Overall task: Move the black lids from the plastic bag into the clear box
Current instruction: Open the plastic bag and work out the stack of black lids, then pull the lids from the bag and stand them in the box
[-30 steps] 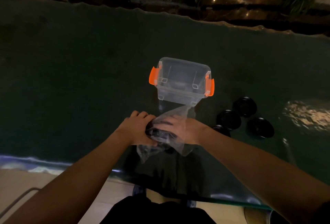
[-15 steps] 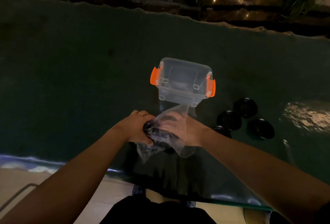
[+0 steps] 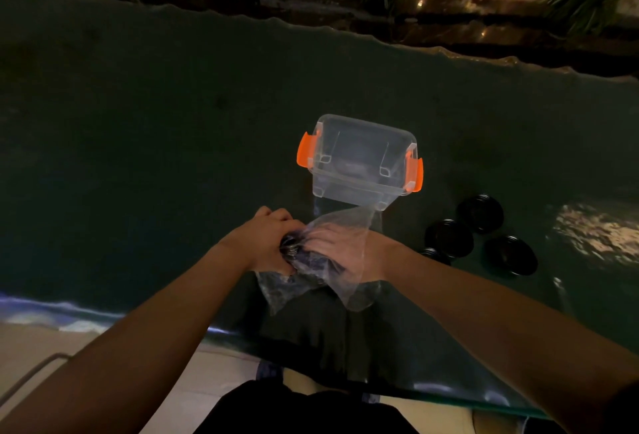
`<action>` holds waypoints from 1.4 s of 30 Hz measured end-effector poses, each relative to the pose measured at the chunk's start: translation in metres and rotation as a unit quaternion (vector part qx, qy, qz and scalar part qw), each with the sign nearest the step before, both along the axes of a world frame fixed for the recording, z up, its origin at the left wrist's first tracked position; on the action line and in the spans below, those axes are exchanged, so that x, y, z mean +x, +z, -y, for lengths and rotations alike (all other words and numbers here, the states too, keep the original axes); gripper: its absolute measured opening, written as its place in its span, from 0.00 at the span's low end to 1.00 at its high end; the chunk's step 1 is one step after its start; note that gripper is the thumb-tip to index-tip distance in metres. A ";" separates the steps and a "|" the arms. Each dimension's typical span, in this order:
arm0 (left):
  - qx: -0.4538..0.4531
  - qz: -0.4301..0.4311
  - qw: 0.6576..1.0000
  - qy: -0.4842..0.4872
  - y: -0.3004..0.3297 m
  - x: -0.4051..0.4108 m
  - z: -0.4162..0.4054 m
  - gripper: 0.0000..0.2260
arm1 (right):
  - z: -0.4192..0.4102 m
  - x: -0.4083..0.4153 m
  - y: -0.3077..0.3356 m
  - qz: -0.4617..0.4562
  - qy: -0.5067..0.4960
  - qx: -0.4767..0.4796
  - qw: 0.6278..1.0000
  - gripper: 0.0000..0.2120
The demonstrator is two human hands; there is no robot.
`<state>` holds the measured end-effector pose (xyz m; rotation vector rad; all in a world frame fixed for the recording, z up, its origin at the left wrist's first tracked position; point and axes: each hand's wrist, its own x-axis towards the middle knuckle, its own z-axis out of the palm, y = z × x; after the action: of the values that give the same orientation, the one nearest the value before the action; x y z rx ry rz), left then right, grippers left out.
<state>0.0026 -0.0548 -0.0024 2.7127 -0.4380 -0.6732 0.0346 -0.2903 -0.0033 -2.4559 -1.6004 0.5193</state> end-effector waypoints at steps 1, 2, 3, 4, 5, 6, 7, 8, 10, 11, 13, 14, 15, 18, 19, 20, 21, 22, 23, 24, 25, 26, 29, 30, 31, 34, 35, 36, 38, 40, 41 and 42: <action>0.004 0.010 1.000 0.001 0.001 0.001 -0.001 0.40 | -0.001 0.000 0.001 -0.001 -0.002 0.011 1.000 0.29; 0.007 0.017 1.000 0.004 0.001 0.001 -0.003 0.40 | -0.002 0.000 0.002 -0.008 -0.009 0.017 1.000 0.29; 0.011 0.021 1.000 0.006 0.002 0.002 -0.004 0.40 | -0.004 0.001 0.004 -0.016 -0.018 0.012 1.000 0.29; 0.013 0.020 1.000 0.007 0.003 0.002 -0.005 0.40 | -0.006 0.002 0.004 -0.022 -0.025 0.000 0.999 0.30; 0.016 0.016 1.000 0.007 0.003 0.003 -0.006 0.40 | -0.009 0.003 0.004 -0.027 -0.028 -0.015 0.999 0.31; 0.018 0.013 1.000 0.005 0.003 0.004 -0.007 0.40 | -0.011 0.003 0.003 -0.029 -0.027 -0.026 0.999 0.31; 0.020 0.009 1.000 0.002 0.003 0.005 -0.007 0.40 | -0.013 0.003 0.003 -0.021 -0.019 -0.034 0.999 0.32; 0.023 0.007 1.000 -0.002 0.003 0.005 -0.008 0.41 | -0.015 0.004 0.003 -0.003 -0.008 -0.042 0.999 0.34; 0.025 0.002 1.000 -0.006 0.003 0.006 -0.010 0.41 | -0.016 0.005 0.004 0.027 0.000 -0.053 0.998 0.38; 0.025 -0.002 1.000 -0.007 0.002 0.007 -0.010 0.42 | -0.016 0.006 0.005 0.031 -0.007 -0.051 0.998 0.39; 0.026 -0.008 1.000 -0.012 0.002 0.008 -0.010 0.42 | -0.015 0.009 0.008 0.025 -0.026 -0.047 0.998 0.40; 0.028 -0.012 0.999 -0.014 0.003 0.009 -0.009 0.42 | -0.015 0.010 0.009 0.020 -0.035 -0.048 0.998 0.39; 0.031 -0.017 0.999 -0.014 0.004 0.010 -0.010 0.42 | -0.016 0.011 0.010 0.011 -0.045 -0.048 0.998 0.38; 0.033 -0.011 0.999 -0.009 0.005 0.014 -0.014 0.40 | -0.017 0.012 0.009 -0.019 -0.073 -0.028 0.997 0.33; 0.032 -0.007 0.999 -0.008 0.006 0.015 -0.015 0.40 | -0.017 0.012 0.008 -0.023 -0.083 -0.023 0.996 0.31; 0.032 -0.006 0.999 -0.008 0.006 0.017 -0.016 0.39 | -0.018 0.012 0.007 -0.022 -0.090 -0.017 0.996 0.30; 0.036 -0.007 0.999 -0.008 0.006 0.018 -0.018 0.39 | -0.018 0.013 0.007 -0.020 -0.095 -0.013 0.995 0.30; 0.044 -0.007 0.999 -0.008 0.007 0.020 -0.020 0.40 | -0.019 0.013 0.009 -0.020 -0.100 -0.011 0.995 0.31; 0.054 -0.007 0.999 -0.007 0.007 0.022 -0.022 0.40 | -0.019 0.013 0.011 -0.025 -0.107 -0.012 0.994 0.31; 0.064 -0.006 0.998 -0.004 0.008 0.023 -0.024 0.40 | -0.020 0.013 0.013 -0.030 -0.113 -0.009 0.993 0.31; 0.073 -0.006 0.997 0.001 0.009 0.025 -0.027 0.41 | -0.019 0.012 0.016 -0.033 -0.118 -0.004 0.992 0.30; 0.080 -0.006 0.997 0.007 0.009 0.026 -0.031 0.41 | -0.019 0.012 0.019 -0.034 -0.123 0.002 0.992 0.29; 0.099 0.000 0.995 0.026 0.010 0.030 -0.045 0.40 | -0.016 0.013 0.031 -0.038 -0.146 0.001 0.989 0.29; 0.103 0.000 0.994 0.036 0.010 0.032 -0.049 0.39 | -0.014 0.014 0.035 -0.037 -0.150 -0.008 0.988 0.30; 0.106 -0.002 0.993 0.045 0.011 0.033 -0.054 0.39 | -0.011 0.014 0.039 -0.033 -0.152 -0.017 0.988 0.33; 0.115 -0.010 0.992 0.059 0.011 0.037 -0.066 0.39 | -0.006 0.014 0.052 -0.014 -0.154 -0.009 0.988 0.34; 0.116 -0.014 0.991 0.060 0.011 0.039 -0.069 0.39 | -0.004 0.015 0.058 -0.010 -0.155 -0.004 0.988 0.33; 0.118 -0.018 0.991 0.058 0.011 0.041 -0.071 0.40 | -0.003 0.016 0.064 -0.006 -0.158 0.000 0.987 0.33; 0.130 -0.035 0.990 0.048 0.015 0.044 -0.072 0.44 | 0.001 0.019 0.076 0.002 -0.166 0.014 0.986 0.32; 0.150 -0.057 0.987 0.029 0.022 0.047 -0.073 0.51 | 0.005 0.024 0.090 0.009 -0.176 0.023 0.984 0.31; 0.159 -0.069 0.985 0.021 0.027 0.048 -0.073 0.56 | 0.007 0.028 0.098 0.013 -0.180 0.024 0.983 0.30; 0.161 -0.081 0.983 0.015 0.033 0.050 -0.072 0.61 | 0.010 0.032 0.106 0.015 -0.184 0.026 0.982 0.30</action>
<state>0.0522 0.0177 0.0303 2.9232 -0.2671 -1.0261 0.0665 -0.3003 0.1026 -2.6409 -1.1078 0.3766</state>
